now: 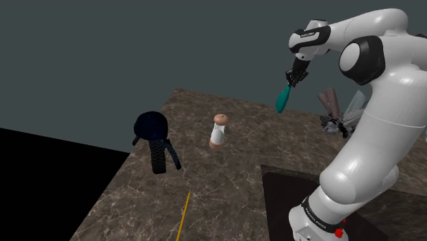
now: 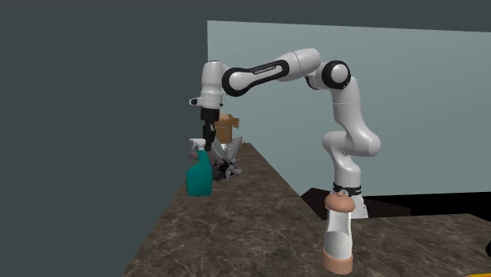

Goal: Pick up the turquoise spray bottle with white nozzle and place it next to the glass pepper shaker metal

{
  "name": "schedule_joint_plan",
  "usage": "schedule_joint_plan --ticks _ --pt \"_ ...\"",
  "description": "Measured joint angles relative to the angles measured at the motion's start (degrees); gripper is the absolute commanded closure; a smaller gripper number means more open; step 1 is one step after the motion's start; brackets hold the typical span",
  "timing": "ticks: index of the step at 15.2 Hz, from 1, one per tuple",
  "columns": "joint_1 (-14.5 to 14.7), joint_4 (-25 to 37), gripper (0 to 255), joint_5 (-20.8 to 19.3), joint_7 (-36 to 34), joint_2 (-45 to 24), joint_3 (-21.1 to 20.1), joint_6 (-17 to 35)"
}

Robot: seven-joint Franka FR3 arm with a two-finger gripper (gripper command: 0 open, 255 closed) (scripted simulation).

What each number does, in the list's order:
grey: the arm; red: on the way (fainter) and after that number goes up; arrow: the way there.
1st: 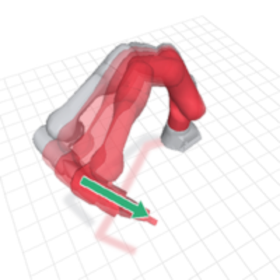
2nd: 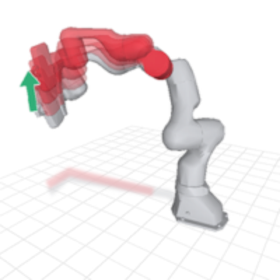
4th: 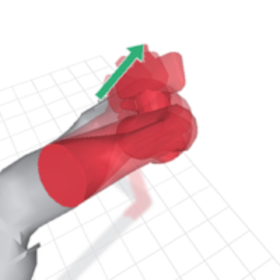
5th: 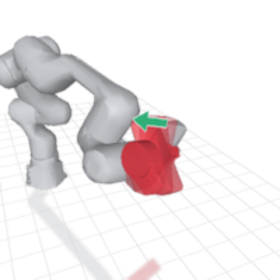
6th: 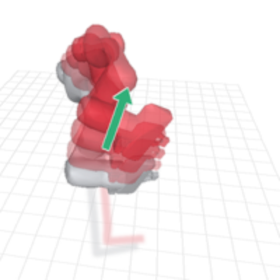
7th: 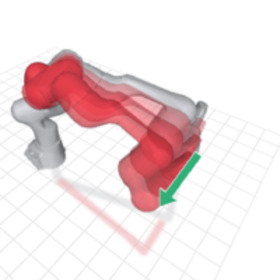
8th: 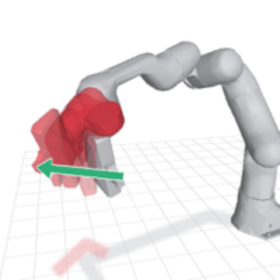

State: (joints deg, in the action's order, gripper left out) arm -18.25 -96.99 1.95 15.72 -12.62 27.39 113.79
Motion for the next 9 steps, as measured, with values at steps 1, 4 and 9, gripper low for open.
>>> schedule_joint_plan --ticks 1,4,9 --pt "0.0 0.8 255 0.0 0.0 0.1 0.0 -0.8" --pt "0.0 2.6 255 -0.2 0.0 0.3 0.1 -2.9" --pt "0.0 5.6 255 -0.4 -0.1 0.8 0.2 -6.3"
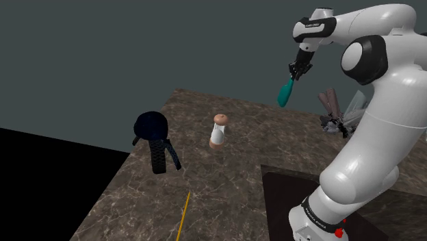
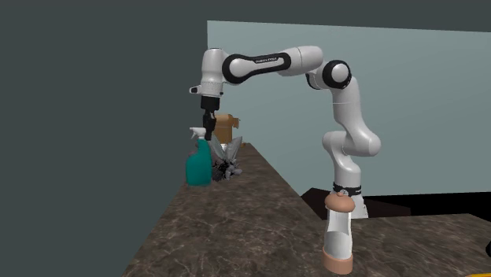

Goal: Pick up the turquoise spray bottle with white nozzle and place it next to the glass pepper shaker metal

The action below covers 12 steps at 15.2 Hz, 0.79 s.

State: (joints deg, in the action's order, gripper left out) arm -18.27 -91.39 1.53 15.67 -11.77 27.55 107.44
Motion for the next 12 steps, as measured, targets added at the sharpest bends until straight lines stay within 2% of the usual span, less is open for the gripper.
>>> schedule_joint_plan --ticks 12 --pt "-1.0 11.5 255 0.9 0.9 -1.7 0.3 -10.0"
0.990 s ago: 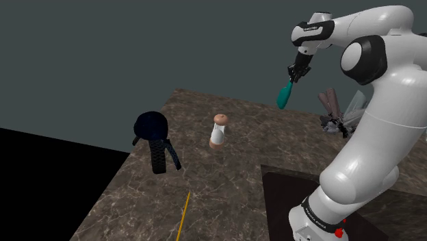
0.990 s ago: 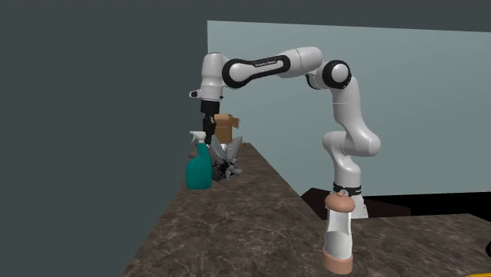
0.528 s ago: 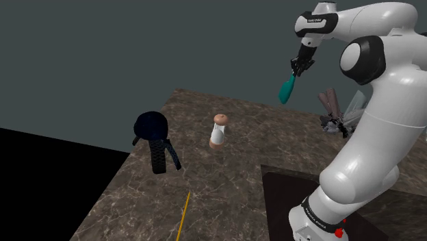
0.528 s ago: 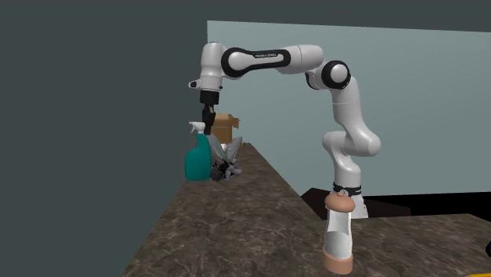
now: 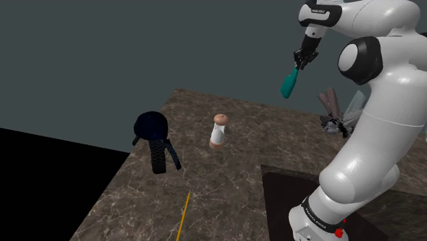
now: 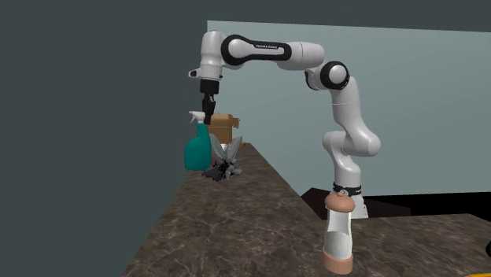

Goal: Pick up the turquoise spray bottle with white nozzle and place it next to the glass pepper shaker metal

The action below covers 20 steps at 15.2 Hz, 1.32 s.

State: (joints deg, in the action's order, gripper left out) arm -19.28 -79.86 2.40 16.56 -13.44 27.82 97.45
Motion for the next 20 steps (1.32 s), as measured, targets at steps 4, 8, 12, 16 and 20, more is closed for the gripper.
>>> schedule_joint_plan --ticks 4,8,12,16,20 --pt "-0.5 4.1 255 0.4 0.3 -0.7 0.1 -3.4" --pt "-1.4 10.0 255 1.4 0.8 -2.7 0.2 -7.5" --pt "-2.6 16.2 255 2.5 1.4 -4.8 0.3 -11.7" --pt "-4.2 22.9 255 3.7 1.9 -7.2 0.3 -16.2" --pt "-5.3 29.2 255 4.8 1.8 -9.4 0.2 -20.3"
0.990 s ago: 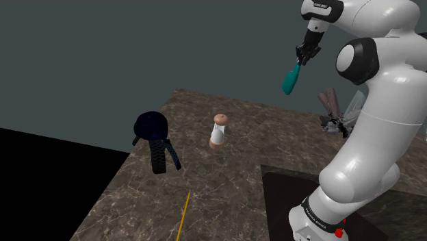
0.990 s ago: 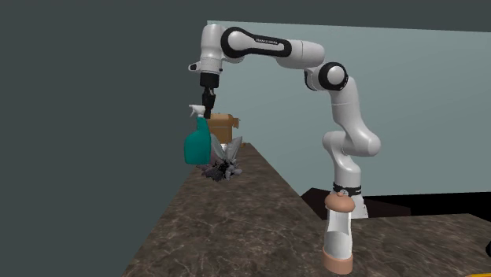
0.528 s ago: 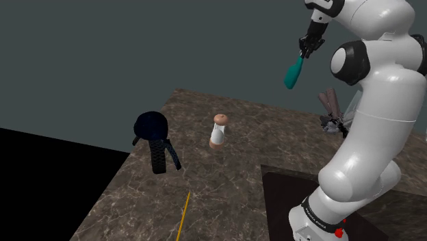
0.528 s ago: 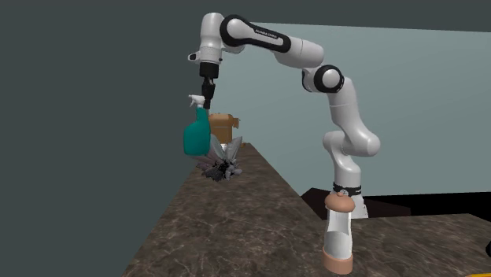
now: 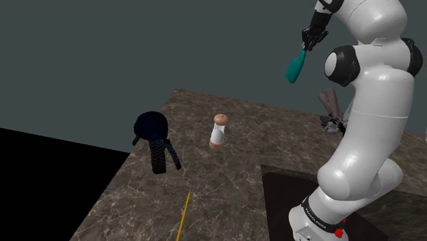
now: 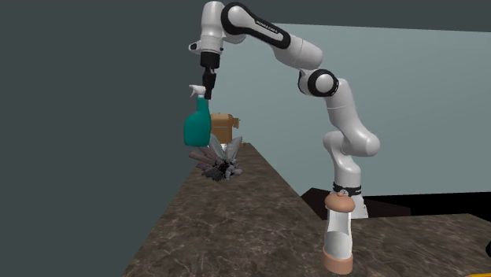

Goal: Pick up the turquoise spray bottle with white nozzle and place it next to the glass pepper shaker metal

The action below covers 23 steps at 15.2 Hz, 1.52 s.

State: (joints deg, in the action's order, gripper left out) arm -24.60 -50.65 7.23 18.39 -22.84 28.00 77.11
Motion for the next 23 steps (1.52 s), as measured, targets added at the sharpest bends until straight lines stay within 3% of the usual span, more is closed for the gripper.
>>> schedule_joint_plan --ticks 8,14,23 --pt "11.7 -12.2 255 -6.6 -10.4 10.8 -2.4 1.7" --pt "18.3 -16.0 255 -9.9 -19.1 15.5 -5.8 0.5" --pt "25.8 -12.9 255 -11.4 -31.2 15.3 -11.0 -3.4"
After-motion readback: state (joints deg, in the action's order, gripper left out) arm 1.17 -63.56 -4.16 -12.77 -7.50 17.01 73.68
